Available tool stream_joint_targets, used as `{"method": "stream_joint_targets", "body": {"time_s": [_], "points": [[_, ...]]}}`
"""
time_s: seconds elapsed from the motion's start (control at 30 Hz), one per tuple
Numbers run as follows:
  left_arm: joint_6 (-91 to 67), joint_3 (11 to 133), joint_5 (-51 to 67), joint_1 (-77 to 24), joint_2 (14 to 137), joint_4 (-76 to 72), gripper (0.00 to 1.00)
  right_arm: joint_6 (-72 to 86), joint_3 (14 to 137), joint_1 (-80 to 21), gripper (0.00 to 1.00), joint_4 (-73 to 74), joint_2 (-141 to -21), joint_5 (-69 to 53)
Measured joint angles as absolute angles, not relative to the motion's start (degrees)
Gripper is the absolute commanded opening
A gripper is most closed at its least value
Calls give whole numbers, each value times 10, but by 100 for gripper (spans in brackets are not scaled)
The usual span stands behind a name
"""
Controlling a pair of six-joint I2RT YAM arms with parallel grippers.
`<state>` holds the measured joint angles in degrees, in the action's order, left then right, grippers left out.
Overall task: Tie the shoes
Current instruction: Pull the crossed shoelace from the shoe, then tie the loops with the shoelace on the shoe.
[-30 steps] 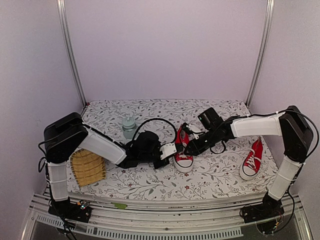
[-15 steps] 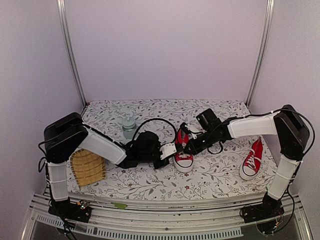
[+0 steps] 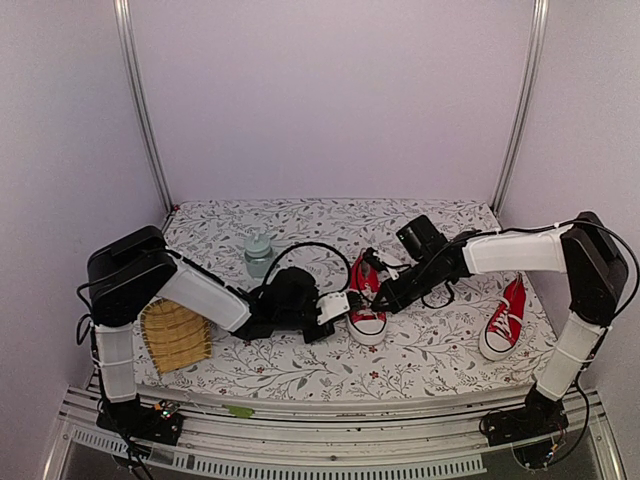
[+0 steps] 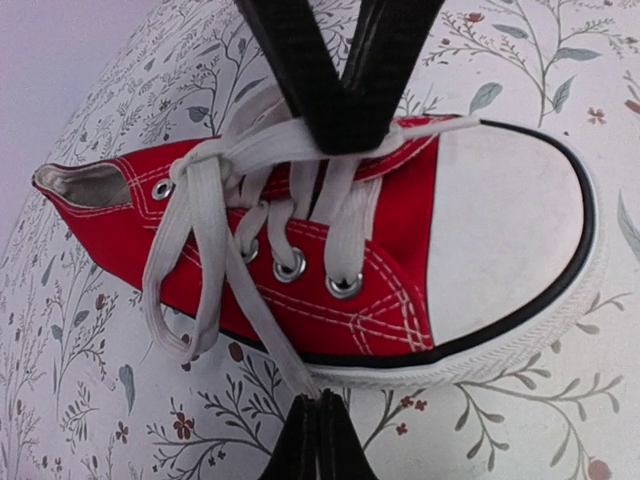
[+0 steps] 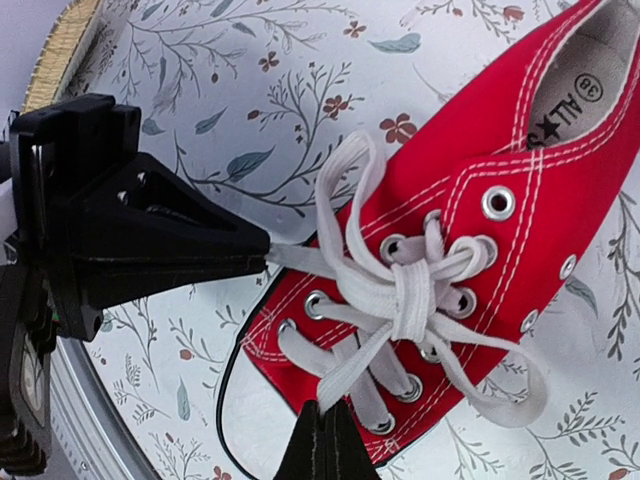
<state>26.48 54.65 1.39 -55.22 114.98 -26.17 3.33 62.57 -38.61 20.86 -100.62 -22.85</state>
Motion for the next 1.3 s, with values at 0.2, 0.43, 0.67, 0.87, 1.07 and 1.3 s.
{"method": "stream_joint_targets", "body": {"time_s": [0.2,0.43,0.67,0.87,1.07,1.3], "points": [[265,539,15,-551,1150,-258,0,24,620,-386,1,245,-1005,-255],[265,534,15,-548,1150,-257,0,14,607,-385,1,274,-1001,-279],[265,533,17,-546,1150,-257,0,1,602,-374,1,295,-998,-296],[265,532,20,-544,1150,-257,0,-7,602,-370,20,305,-998,-307],[278,532,29,-544,1140,-242,30,-23,601,-338,39,311,-982,-329],[296,542,37,-543,1109,-241,51,-27,619,-269,49,258,-949,-339]]}}
